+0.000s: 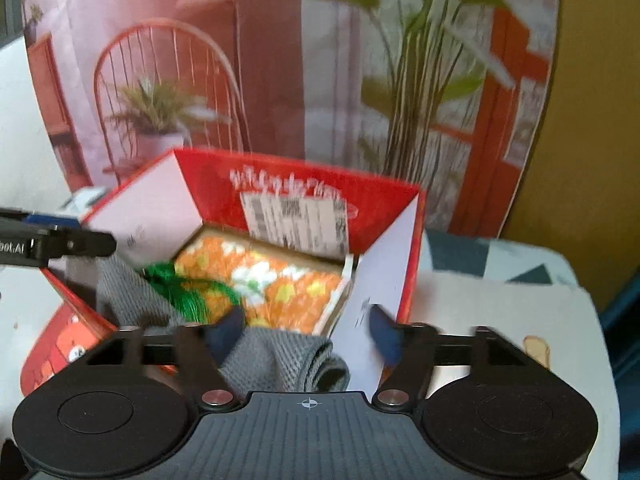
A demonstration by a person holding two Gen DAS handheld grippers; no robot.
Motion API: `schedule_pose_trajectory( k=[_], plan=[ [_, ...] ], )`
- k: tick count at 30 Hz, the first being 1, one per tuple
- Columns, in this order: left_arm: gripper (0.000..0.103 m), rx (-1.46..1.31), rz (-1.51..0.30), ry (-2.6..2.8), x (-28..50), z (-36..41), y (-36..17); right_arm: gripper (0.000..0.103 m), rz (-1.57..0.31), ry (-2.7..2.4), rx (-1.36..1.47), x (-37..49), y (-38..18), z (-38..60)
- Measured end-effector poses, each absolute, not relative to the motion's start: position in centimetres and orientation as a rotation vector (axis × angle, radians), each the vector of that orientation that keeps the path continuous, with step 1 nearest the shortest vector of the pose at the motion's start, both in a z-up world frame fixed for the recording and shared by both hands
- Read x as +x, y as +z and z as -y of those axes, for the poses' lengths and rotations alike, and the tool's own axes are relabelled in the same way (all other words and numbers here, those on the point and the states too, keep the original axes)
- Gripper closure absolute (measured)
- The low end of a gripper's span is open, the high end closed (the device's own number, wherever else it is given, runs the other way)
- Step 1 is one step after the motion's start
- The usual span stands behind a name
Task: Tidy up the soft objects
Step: 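Open both grippers to release the grey towel into the box, then move both grippers down to the black fabric strap on the table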
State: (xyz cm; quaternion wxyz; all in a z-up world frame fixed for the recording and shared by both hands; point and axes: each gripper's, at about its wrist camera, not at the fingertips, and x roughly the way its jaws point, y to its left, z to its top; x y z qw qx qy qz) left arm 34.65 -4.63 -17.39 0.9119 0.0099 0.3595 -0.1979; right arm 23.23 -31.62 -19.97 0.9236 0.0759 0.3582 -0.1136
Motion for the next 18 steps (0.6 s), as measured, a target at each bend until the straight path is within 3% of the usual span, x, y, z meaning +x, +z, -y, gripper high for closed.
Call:
schedule_pose_trajectory(
  k=[1, 4, 8, 18],
  plan=[
    [0.012, 0.029, -0.734, -0.415, 34.0, 4.4, -17.1, 0.029, -0.713, -0.227, 0.160, 22.7, -19.6, 31.4],
    [0.007, 0.051, -0.710, -0.422, 31.9, 3.5, -16.3, 0.011, -0.647, -0.217, 0.167, 21.1, -18.5, 30.4],
    [0.007, 0.053, -0.680, -0.405, 28.6, 1.9, -16.0, 0.000, -0.590, -0.185, 0.185, 18.6, -17.8, 28.7],
    [0.014, -0.032, -0.758, -0.362, 21.0, -2.2, -19.2, 0.001, -0.598, -0.109, 0.274, 12.2, -20.5, 23.7]
  ],
)
